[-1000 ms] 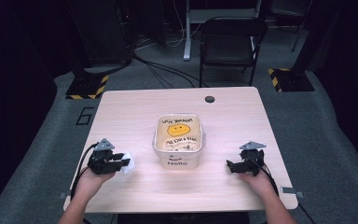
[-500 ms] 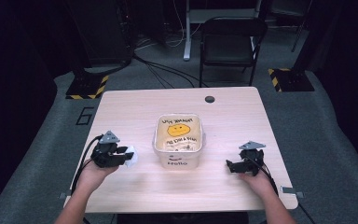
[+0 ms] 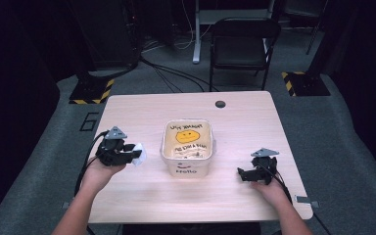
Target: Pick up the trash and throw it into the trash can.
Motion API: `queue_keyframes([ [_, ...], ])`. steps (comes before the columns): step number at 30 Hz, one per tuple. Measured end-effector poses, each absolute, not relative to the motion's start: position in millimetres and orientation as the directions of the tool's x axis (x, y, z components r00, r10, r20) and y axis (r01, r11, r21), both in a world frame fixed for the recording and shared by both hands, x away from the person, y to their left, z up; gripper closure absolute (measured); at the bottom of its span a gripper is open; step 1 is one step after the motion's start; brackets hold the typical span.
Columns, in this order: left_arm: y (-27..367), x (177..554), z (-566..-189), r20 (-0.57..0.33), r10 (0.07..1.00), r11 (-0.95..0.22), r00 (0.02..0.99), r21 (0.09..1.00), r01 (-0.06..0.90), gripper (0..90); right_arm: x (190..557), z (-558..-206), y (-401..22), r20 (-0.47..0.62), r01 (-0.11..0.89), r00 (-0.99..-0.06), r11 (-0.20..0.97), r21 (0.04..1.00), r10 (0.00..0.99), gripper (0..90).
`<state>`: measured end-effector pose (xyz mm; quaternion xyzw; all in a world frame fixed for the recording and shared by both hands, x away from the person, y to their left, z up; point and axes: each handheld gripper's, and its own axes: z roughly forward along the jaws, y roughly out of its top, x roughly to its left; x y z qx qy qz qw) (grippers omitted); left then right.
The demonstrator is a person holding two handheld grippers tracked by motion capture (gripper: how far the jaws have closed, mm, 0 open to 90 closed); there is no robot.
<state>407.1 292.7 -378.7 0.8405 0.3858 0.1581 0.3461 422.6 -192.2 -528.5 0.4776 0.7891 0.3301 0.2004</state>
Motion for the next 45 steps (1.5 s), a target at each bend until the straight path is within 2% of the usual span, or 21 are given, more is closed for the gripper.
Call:
queue_keyframes([
  [22,261,425,-325,0.05,0.73,-0.493,0.681,0.729,0.475,61.1,422,-529,-192,0.001,0.619,-0.466,0.325,0.715,0.885,0.0],
  [45,221,444,-314,0.054,0.702,-0.504,0.71,0.741,0.443,61.1,420,-528,-191,0.008,0.621,-0.47,0.324,0.713,0.882,0.0],
])
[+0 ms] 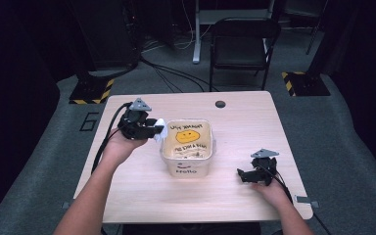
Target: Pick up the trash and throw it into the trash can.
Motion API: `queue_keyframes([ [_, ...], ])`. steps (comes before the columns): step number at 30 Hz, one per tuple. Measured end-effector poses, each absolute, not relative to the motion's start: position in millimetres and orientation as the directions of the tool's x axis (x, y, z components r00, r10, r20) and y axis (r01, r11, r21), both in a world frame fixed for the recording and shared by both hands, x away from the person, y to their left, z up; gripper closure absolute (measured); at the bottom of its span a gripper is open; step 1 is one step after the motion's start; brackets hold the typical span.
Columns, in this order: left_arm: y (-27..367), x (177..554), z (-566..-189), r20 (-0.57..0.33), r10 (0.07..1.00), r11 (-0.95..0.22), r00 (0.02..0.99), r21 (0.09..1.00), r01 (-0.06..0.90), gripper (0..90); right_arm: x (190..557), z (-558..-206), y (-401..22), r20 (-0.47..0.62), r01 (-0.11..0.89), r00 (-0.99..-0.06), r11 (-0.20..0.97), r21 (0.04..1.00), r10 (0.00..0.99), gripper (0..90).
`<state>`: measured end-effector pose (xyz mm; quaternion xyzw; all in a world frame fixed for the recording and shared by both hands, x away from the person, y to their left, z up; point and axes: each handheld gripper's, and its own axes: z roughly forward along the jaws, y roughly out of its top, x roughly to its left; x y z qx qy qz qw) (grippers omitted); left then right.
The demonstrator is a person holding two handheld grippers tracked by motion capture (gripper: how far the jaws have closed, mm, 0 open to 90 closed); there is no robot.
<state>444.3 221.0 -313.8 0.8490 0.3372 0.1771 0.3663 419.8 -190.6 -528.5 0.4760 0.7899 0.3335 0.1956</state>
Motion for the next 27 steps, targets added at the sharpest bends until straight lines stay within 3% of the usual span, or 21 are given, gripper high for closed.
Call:
queue_keyframes([
  [27,170,461,-329,0.037,0.645,-0.553,0.763,0.712,0.433,61.1,420,-528,-191,0.01,0.623,-0.47,0.324,0.712,0.883,0.0],
])
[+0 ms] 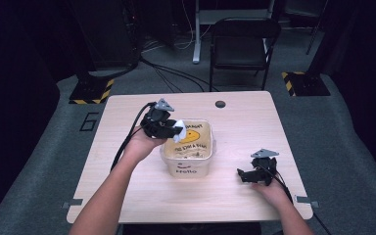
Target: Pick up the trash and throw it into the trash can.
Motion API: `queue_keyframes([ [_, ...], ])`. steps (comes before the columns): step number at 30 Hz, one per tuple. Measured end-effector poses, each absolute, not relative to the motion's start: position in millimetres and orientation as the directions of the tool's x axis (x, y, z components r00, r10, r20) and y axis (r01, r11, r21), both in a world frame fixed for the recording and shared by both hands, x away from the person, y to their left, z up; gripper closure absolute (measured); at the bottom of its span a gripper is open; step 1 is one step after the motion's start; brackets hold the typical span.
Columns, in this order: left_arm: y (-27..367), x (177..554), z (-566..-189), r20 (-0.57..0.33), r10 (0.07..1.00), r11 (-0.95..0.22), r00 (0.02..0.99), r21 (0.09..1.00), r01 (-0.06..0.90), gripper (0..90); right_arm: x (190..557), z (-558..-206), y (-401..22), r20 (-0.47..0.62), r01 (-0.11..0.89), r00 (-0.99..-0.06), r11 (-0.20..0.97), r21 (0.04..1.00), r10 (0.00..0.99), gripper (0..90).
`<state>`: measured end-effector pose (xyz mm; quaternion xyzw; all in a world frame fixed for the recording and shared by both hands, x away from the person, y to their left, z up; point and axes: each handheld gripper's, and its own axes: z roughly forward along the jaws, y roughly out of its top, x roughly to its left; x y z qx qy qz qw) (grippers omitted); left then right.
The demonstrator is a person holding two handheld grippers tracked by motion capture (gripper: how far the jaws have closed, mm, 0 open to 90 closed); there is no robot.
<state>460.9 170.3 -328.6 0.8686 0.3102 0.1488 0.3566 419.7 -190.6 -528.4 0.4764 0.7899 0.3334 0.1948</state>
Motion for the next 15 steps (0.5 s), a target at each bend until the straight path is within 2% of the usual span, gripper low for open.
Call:
queue_keyframes([
  [15,149,466,-343,0.043,0.623,-0.587,0.781,0.686,0.43,61.1,420,-529,-191,0.0,0.612,-0.49,0.344,0.712,0.872,0.0],
])
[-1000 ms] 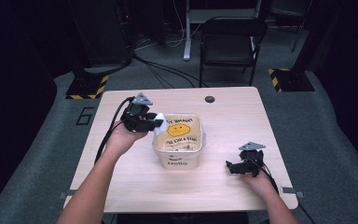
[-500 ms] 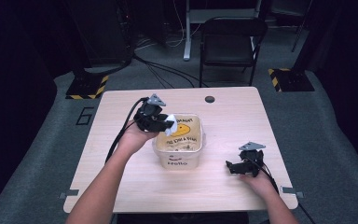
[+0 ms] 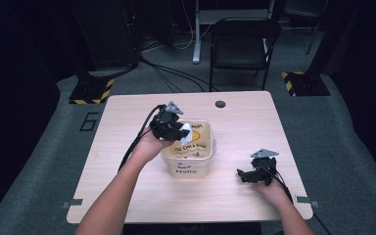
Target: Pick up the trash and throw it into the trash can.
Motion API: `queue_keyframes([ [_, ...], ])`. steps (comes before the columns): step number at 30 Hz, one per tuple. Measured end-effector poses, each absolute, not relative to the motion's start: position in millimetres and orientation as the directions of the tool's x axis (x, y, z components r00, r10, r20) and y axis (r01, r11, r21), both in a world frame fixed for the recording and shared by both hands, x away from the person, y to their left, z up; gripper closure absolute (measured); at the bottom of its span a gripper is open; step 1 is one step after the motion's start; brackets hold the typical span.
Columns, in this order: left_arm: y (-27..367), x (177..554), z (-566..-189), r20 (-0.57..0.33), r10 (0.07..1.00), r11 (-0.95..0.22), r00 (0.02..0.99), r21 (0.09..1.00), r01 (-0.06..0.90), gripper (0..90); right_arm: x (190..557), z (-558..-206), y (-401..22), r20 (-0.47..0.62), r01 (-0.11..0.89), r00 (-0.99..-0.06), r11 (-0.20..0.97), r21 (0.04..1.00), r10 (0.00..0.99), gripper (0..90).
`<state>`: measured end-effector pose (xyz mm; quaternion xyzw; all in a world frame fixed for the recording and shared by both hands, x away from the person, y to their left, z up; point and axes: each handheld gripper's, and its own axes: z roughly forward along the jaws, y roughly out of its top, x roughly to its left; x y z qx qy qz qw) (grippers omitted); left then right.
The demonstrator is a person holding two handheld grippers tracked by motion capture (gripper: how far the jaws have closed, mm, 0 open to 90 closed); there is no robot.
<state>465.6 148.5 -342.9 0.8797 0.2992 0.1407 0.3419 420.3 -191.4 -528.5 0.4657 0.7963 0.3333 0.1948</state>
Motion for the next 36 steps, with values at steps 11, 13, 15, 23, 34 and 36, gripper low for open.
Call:
queue_keyframes([
  [11,138,468,-357,0.045,0.613,-0.609,0.789,0.663,0.436,61.0,420,-529,-191,0.001,0.612,-0.49,0.343,0.713,0.872,0.0],
  [13,136,469,-360,0.048,0.609,-0.615,0.792,0.659,0.433,61.0,420,-529,-191,0.0,0.611,-0.491,0.345,0.712,0.871,0.0],
  [15,134,469,-361,0.044,0.607,-0.616,0.793,0.657,0.435,61.0,420,-529,-191,0.0,0.611,-0.492,0.345,0.712,0.871,0.0],
  [23,131,471,-371,0.04,0.608,-0.624,0.793,0.642,0.446,60.8,420,-529,-191,0.0,0.611,-0.491,0.345,0.712,0.871,0.0],
  [34,132,475,-378,0.026,0.614,-0.625,0.789,0.627,0.465,60.2,420,-529,-191,0.0,0.612,-0.491,0.345,0.712,0.871,0.0],
  [36,132,475,-379,0.029,0.617,-0.627,0.786,0.622,0.469,59.2,420,-529,-191,0.0,0.611,-0.491,0.345,0.712,0.871,0.0],
])
